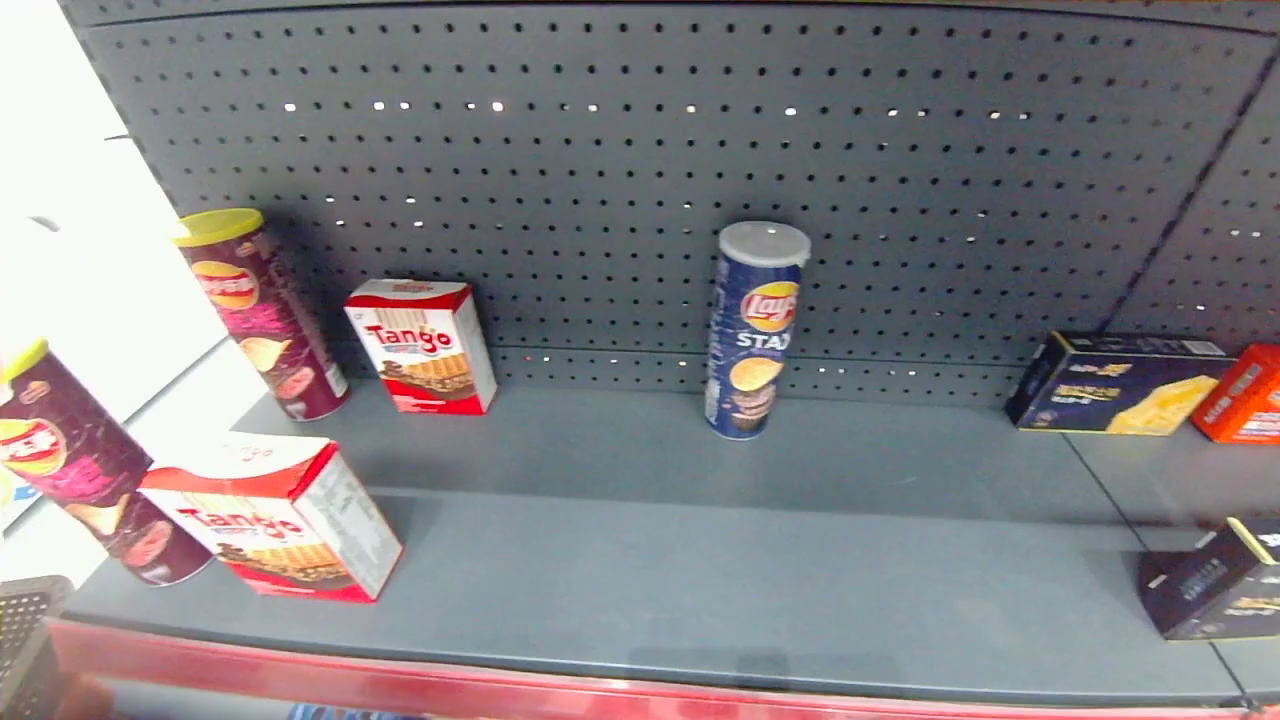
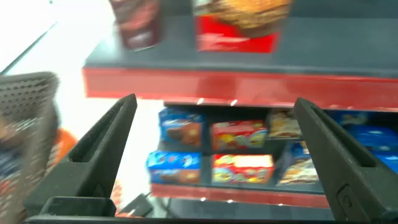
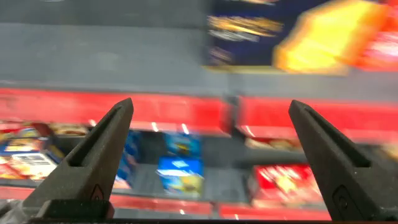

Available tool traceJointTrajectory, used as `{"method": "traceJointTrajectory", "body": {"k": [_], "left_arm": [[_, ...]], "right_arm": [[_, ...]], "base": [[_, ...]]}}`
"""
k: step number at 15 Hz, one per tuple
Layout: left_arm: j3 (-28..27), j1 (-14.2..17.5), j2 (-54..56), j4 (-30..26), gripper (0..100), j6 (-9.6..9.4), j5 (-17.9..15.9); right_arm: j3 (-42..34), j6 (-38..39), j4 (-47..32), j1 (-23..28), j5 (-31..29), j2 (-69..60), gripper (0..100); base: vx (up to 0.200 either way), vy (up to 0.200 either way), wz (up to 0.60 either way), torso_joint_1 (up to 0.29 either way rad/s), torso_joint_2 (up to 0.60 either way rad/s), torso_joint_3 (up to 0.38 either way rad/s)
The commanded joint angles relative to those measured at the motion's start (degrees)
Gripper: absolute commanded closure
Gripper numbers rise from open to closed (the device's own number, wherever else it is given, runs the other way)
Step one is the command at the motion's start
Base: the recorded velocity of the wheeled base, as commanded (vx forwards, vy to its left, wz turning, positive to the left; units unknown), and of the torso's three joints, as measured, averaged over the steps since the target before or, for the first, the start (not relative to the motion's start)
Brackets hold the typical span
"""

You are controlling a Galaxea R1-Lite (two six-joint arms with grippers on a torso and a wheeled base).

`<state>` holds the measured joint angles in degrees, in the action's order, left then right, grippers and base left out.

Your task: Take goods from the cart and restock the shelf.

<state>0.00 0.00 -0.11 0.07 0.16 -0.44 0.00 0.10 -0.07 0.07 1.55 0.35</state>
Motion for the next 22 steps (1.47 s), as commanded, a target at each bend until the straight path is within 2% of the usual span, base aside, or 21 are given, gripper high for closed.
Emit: {"method": "traceJointTrajectory", "body": {"k": [1, 7, 18, 20, 22], "left_arm": [[0.00, 0.00, 0.02, 0.01, 0, 0.02, 0.00], [0.00, 0.00, 0.02, 0.01, 0, 0.02, 0.00], [0.00, 0.00, 0.02, 0.01, 0, -0.16, 0.26], [-9.14, -0.35, -6.22, -2.71, 0, -0.69, 1.93], [-14.06, 0.00, -14.04, -4.47, 0, -0.86, 2.11]], "right_arm": [[0.00, -0.01, -0.01, 0.01, 0.03, 0.09, 0], [0.00, -0.01, 0.07, 0.01, 0.03, 0.09, 0], [0.00, -0.10, 0.07, 0.01, 0.03, 0.09, 0], [0.00, -0.10, 0.07, 0.01, 0.03, 0.09, 0], [0.00, -0.10, 0.07, 0.01, 0.03, 0.09, 0]], "base": [[0.000, 0.000, 0.60, 0.012, 0.00, -0.002], [0.000, 0.000, 0.60, 0.004, 0.00, 0.004], [0.000, 0.000, 0.00, 0.000, 0.00, 0.000], [0.000, 0.000, 0.00, 0.000, 0.00, 0.000], [0.000, 0.000, 0.00, 0.000, 0.00, 0.000]]}}
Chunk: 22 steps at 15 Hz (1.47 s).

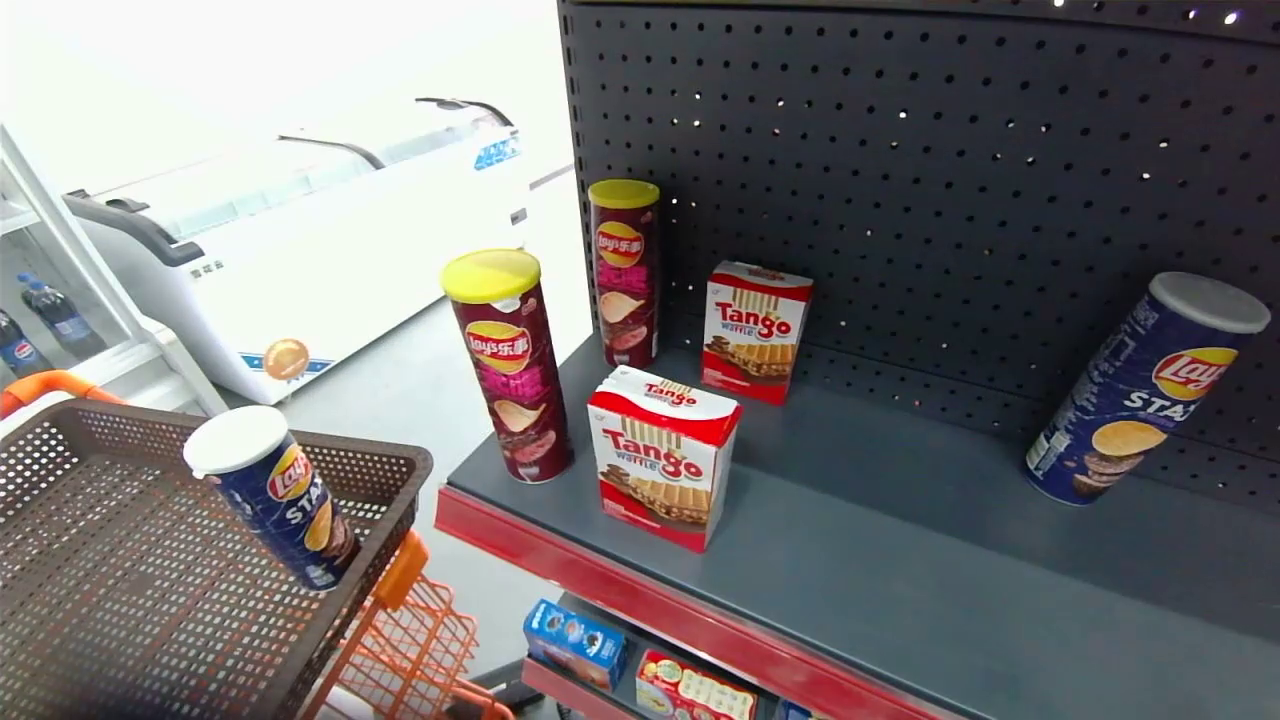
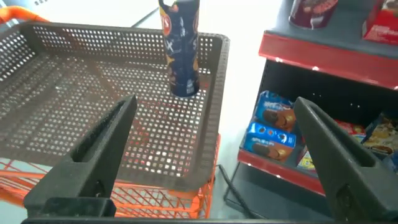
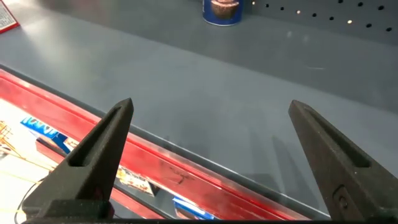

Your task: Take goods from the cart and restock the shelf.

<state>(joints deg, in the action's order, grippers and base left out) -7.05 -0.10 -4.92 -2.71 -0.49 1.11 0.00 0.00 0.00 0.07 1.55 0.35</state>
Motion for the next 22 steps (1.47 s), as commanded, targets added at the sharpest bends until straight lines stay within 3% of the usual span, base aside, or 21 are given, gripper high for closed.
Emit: {"method": "traceJointTrajectory", "body": {"k": [1, 2, 3, 4, 6, 9, 10, 12, 14, 17, 19, 20, 22], "left_arm": [[-9.39, 0.10, -14.32, -1.86, 0, -1.62, 0.56], [-10.97, 0.27, -21.18, -0.46, 0, -4.35, 0.91], [-13.08, 0.27, -25.66, 1.56, 0, -4.61, 1.26], [-14.49, 0.45, -29.09, 3.32, 0, -4.52, 1.62], [-15.98, 4.76, -35.59, 6.13, 0, -4.35, 1.53], [-14.84, 4.93, -42.62, 9.47, 0, -3.99, 4.78], [-14.40, 4.76, -46.05, 10.97, 0, -2.15, 5.13], [-14.31, 4.67, -51.33, 14.31, 0, -1.01, 5.39], [-13.96, 4.40, -58.36, 19.67, 0, -0.57, 5.31], [-9.04, 5.20, -71.98, 39.27, 0, -0.48, 4.96], [-7.19, 5.37, -76.90, 46.48, 0, -0.57, 4.96], [-7.10, 5.46, -77.78, 47.44, 0, -0.48, 5.04], [-7.54, 6.16, -82.97, 51.57, 0, 1.01, 5.13]], "right_arm": [[0.00, 0.00, 0.00, 0.01, 0.03, 0.09, 0], [0.00, 0.00, 0.00, 0.01, 0.03, 0.09, 0], [0.00, 0.00, 0.00, 0.01, 0.03, 0.09, 0], [0.00, 0.00, 0.00, 0.01, 0.03, 0.09, 0], [0.00, 0.00, 0.00, 0.01, 0.03, 0.09, 0], [0.00, 0.00, 0.00, 0.01, 0.03, 0.09, 0], [0.00, 0.00, 0.00, 0.01, 0.03, 0.09, 0], [0.00, 0.00, 0.00, 0.01, 0.03, 0.09, 0], [0.00, 0.00, 0.00, 0.01, 0.03, 0.09, 0], [0.00, 0.00, 0.00, 0.01, -0.05, 0.09, 0], [0.00, 0.00, 0.00, 0.01, 0.03, 0.09, 0], [0.00, 0.00, 0.00, 0.01, 0.03, 0.09, 0], [0.00, 0.00, 0.00, 0.01, 0.03, 0.09, 0]], "base": [[0.000, 0.000, 0.00, 0.000, 0.00, 0.000], [0.000, 0.000, 0.00, 0.000, 0.00, 0.000], [0.000, 0.000, 0.00, 0.000, 0.00, 0.000], [0.000, 0.000, 0.00, 0.000, 0.00, 0.000], [0.000, 0.000, 0.00, 0.000, 0.00, 0.000], [0.000, 0.000, 0.00, 0.000, 0.00, 0.000], [0.000, 0.000, 0.00, 0.000, 0.00, 0.000], [0.000, 0.000, 0.00, 0.000, 0.00, 0.000], [0.000, 0.000, 0.00, 0.000, 0.00, 0.000], [0.000, 0.000, 0.00, 0.000, 0.00, 0.000], [0.000, 0.000, 0.00, 0.000, 0.00, 0.000], [0.000, 0.000, 0.00, 0.000, 0.00, 0.000], [0.000, 0.000, 0.00, 0.000, 0.00, 0.000]]}}
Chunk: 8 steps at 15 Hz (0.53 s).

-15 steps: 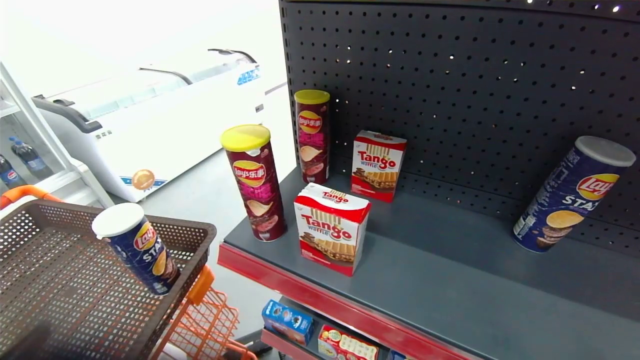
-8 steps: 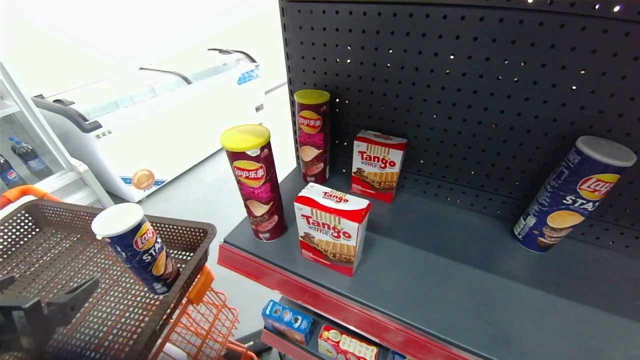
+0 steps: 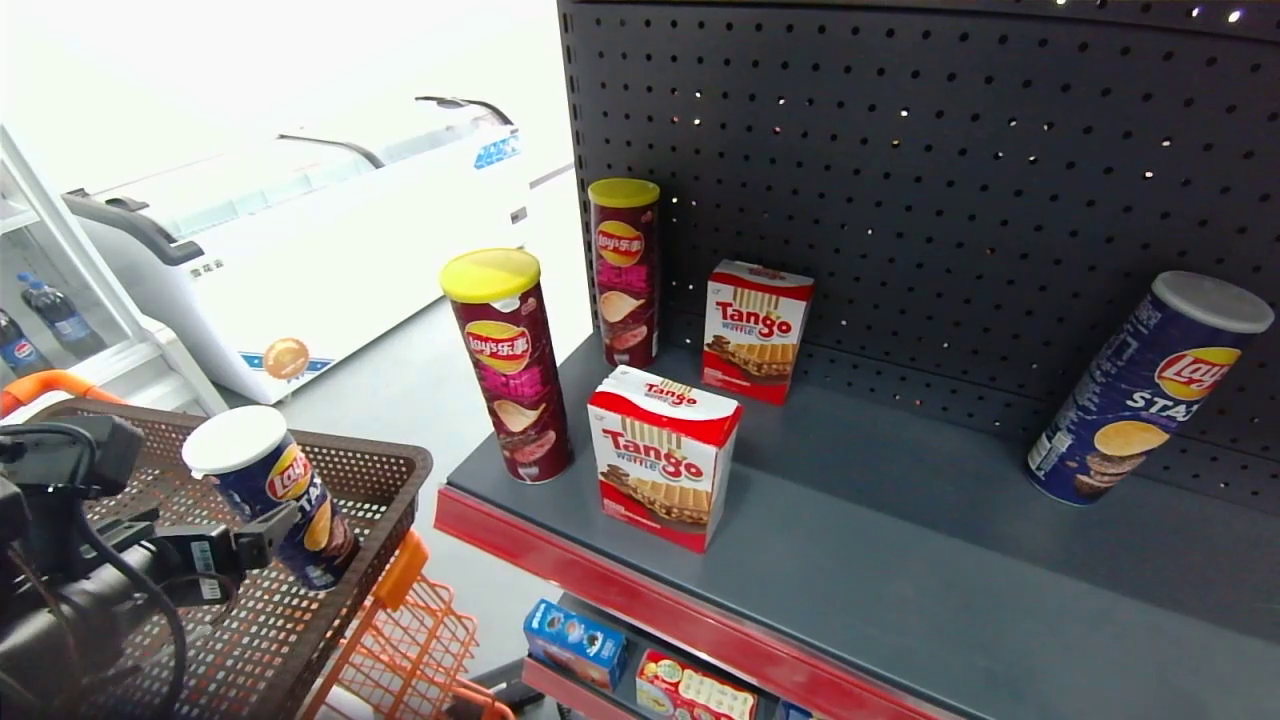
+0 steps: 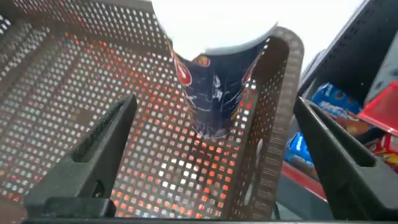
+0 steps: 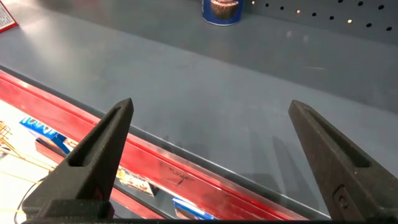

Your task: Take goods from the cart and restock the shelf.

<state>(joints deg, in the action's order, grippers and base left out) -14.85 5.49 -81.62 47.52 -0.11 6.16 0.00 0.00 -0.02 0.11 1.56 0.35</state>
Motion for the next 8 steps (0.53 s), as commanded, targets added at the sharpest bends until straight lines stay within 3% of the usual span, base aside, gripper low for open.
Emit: {"method": "traceJointTrajectory", "body": {"k": [1, 4, 8], "left_arm": [[-0.01, 1.02, -7.86, 1.70, 0, 0.81, 0.08], [-3.26, 1.72, -12.43, 4.86, 0, 2.83, 0.08], [-6.42, 2.42, -16.91, 5.65, 0, 3.19, 0.08]], "right_arm": [[0.00, 0.00, 0.02, -0.02, 0.02, 0.09, 0], [0.00, 0.00, 0.02, -0.02, 0.02, 0.09, 0], [0.00, 0.00, 0.02, -0.02, 0.02, 0.09, 0]], "base": [[0.000, 0.000, 0.00, 0.000, 0.00, 0.000], [0.000, 0.000, 0.00, 0.000, 0.00, 0.000], [0.000, 0.000, 0.00, 0.000, 0.00, 0.000]]}}
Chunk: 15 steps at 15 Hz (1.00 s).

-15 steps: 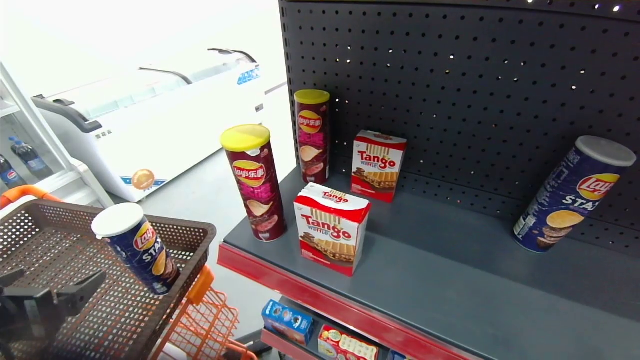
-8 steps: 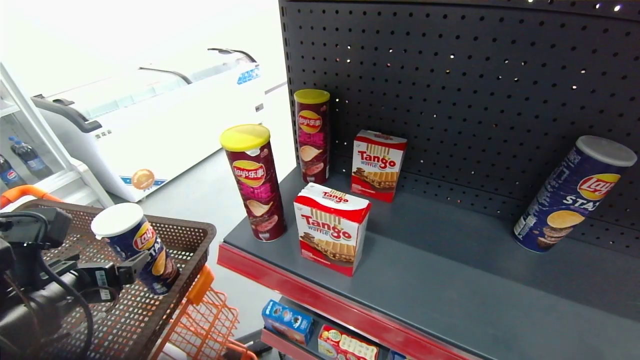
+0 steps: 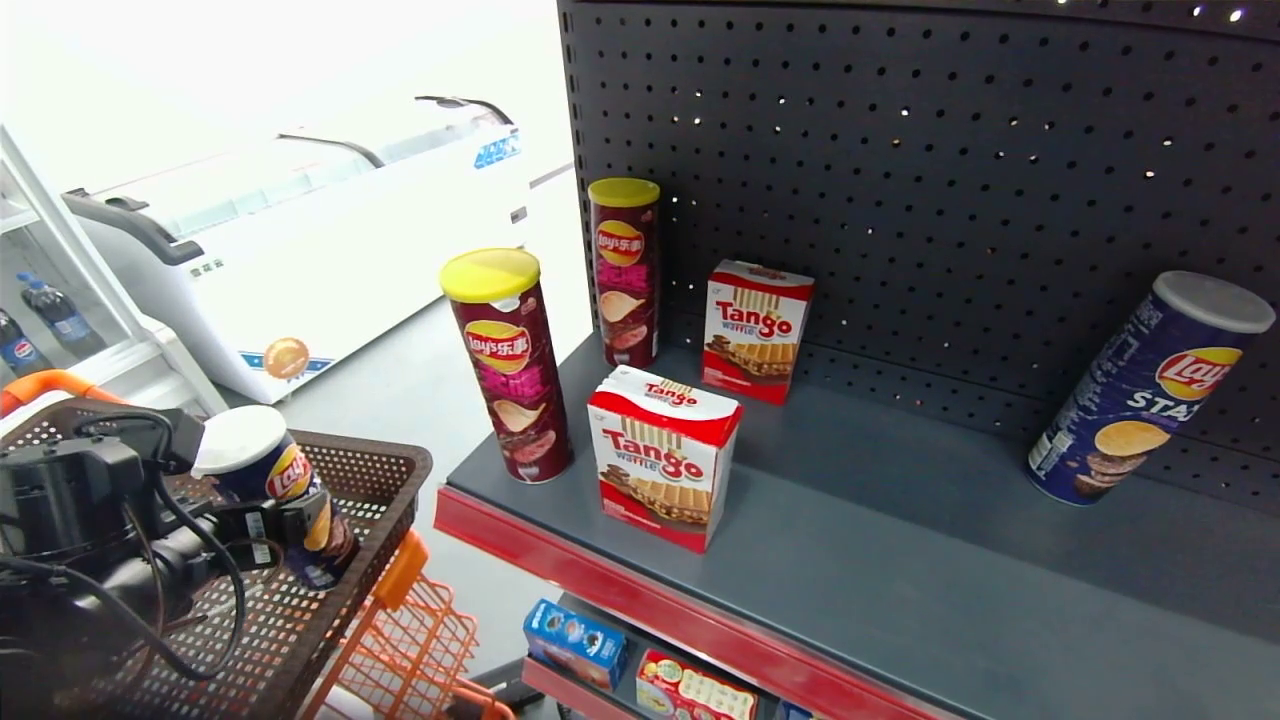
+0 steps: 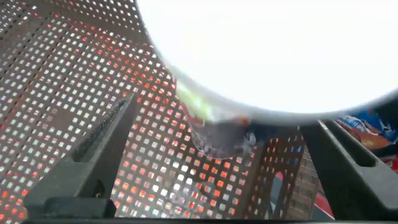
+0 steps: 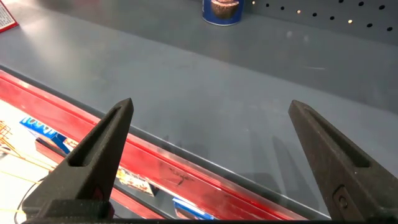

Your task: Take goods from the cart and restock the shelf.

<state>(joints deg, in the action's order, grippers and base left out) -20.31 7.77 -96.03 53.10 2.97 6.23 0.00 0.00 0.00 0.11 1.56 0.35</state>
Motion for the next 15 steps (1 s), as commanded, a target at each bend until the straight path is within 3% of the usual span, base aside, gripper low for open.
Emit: {"method": "traceJointTrajectory", "body": {"k": [1, 5, 6, 8, 10, 15], "left_arm": [[-1.84, 0.06, -3.55, 0.42, 0, 0.10, 0.01], [-5.00, -0.82, -6.89, 1.83, 0, 0.10, 0.10], [-5.27, -0.73, -7.33, 1.83, 100, 0.10, 0.01], [-5.53, -0.47, -7.69, 2.09, 100, -0.43, 1.07], [-5.27, -0.65, -7.69, 1.92, 100, -0.95, 6.08], [-5.53, -1.35, -5.93, 1.65, 100, -1.22, 6.25]], "right_arm": [[0.00, 0.00, 0.00, -0.02, 0.02, 0.09, 0], [0.00, 0.00, 0.00, -0.02, 0.02, 0.09, 0], [0.00, 0.00, 0.00, -0.02, 0.02, 0.09, 0], [0.00, 0.00, 0.00, -0.02, 0.02, 0.09, 0], [0.00, 0.00, 0.00, -0.02, 0.02, 0.09, 0], [0.00, 0.00, 0.00, -0.02, 0.02, 0.09, 0]], "base": [[0.000, 0.000, 0.00, 0.000, 0.00, 0.000], [0.000, 0.000, 0.00, 0.000, 0.00, 0.000], [0.000, 0.000, 0.00, 0.000, 0.00, 0.000], [0.000, 0.000, 0.00, 0.000, 0.00, 0.000], [0.000, 0.000, 0.00, 0.000, 0.00, 0.000], [0.000, 0.000, 0.00, 0.000, 0.00, 0.000]]}}
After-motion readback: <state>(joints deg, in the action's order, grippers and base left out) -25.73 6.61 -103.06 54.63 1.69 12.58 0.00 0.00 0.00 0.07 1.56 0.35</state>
